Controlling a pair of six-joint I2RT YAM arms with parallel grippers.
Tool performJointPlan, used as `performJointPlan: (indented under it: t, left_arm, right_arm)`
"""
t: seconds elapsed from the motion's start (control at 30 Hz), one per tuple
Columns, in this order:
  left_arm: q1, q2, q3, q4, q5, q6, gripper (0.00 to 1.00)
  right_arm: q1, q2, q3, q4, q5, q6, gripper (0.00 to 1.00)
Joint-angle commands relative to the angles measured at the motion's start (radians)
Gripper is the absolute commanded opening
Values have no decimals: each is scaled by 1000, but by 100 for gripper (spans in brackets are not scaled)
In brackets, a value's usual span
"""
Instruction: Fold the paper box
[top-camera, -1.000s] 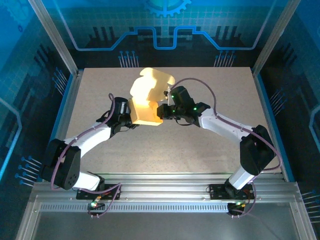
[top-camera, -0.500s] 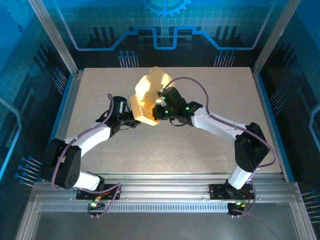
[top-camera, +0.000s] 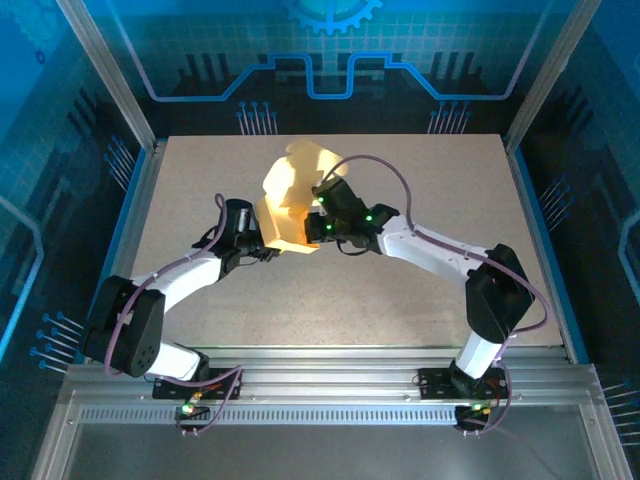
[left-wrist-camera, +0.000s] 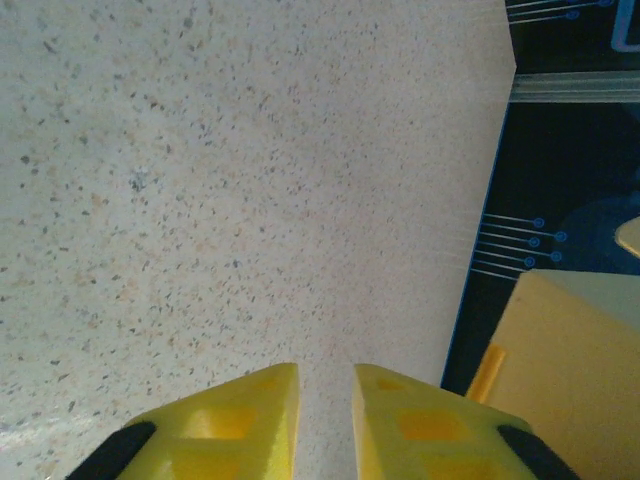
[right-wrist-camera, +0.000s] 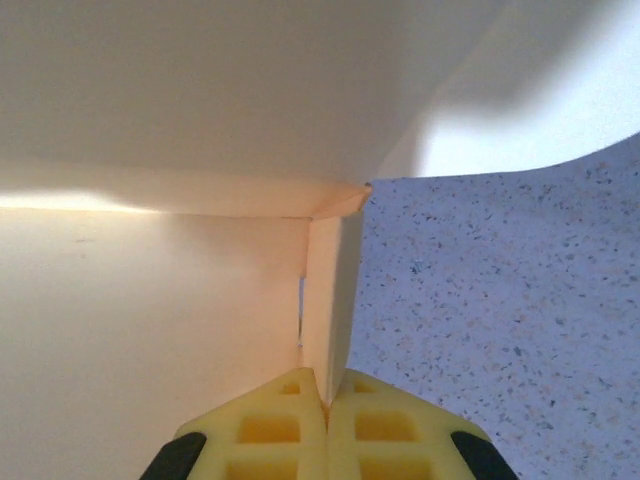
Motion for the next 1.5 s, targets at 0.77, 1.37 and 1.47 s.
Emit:
performJointPlan:
  t: [0.77,1.37,1.47]
  left_arm:
    - [-65,24,-75,276,154,-151,17]
    - [60,57,-231,159,58,22,30]
    - [59,39,-205,100,39,61,29]
  right_arm:
    - [-3,32,1,3,57,35,0]
    - [-129,42,-176,-260,431,-23,0]
    - [-122,99,-183,-269,473,12,0]
